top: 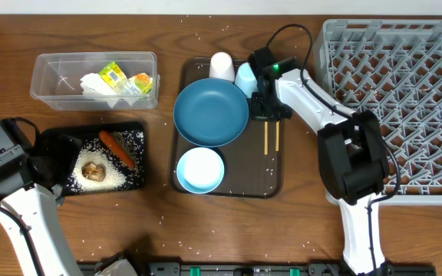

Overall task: Sort waste into correct bins and load items into the dishwasher rack
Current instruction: 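Carry the chopstick to the dish rack and insert it upright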

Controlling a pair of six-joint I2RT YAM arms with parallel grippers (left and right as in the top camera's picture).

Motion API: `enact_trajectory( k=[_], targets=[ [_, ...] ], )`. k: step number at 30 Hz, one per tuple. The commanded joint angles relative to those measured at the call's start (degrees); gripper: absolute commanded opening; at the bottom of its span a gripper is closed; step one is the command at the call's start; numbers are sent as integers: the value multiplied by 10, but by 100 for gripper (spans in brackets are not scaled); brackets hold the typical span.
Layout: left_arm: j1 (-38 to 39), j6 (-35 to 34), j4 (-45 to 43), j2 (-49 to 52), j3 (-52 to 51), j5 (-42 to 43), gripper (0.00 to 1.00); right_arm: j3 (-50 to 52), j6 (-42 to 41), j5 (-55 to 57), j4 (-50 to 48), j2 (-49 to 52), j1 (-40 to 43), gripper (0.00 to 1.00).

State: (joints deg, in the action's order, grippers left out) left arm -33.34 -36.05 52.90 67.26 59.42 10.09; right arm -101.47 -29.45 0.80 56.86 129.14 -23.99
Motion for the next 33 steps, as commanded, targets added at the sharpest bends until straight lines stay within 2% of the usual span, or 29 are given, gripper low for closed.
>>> enact_trajectory(
  k=[1,8,14,17,24,28,31,32,33],
  targets=[
    [-3,-2,2,-3,-3,-7,98,-1,23,-11,-1,-83,27,1],
    [-3,-2,2,-3,-3,-7,98,-1,86,-30,-5,-219,92,1],
    [-3,-2,2,-3,-3,-7,98,-1,222,-10,-5,-292,169,1],
    [-3,-2,2,-3,-3,-7,98,-1,276,-10,-2,-293,202,1],
    [-3,-2,2,-3,-3,-7,98,-1,324,-7,-2,-249,229,1],
    [-3,-3,2,-3,-3,-7,98,-1,323,-6,-14,-216,229,2],
    [-3,-3,2,-3,-3,-7,98,-1,316,-6,-21,-193,228,11],
    [-3,-3,2,-3,-3,-7,98,-1,316,-6,-22,-186,228,26],
    [-3,-2,2,-3,-3,-7,98,-1,316,-6,-21,-182,228,47]
  ],
)
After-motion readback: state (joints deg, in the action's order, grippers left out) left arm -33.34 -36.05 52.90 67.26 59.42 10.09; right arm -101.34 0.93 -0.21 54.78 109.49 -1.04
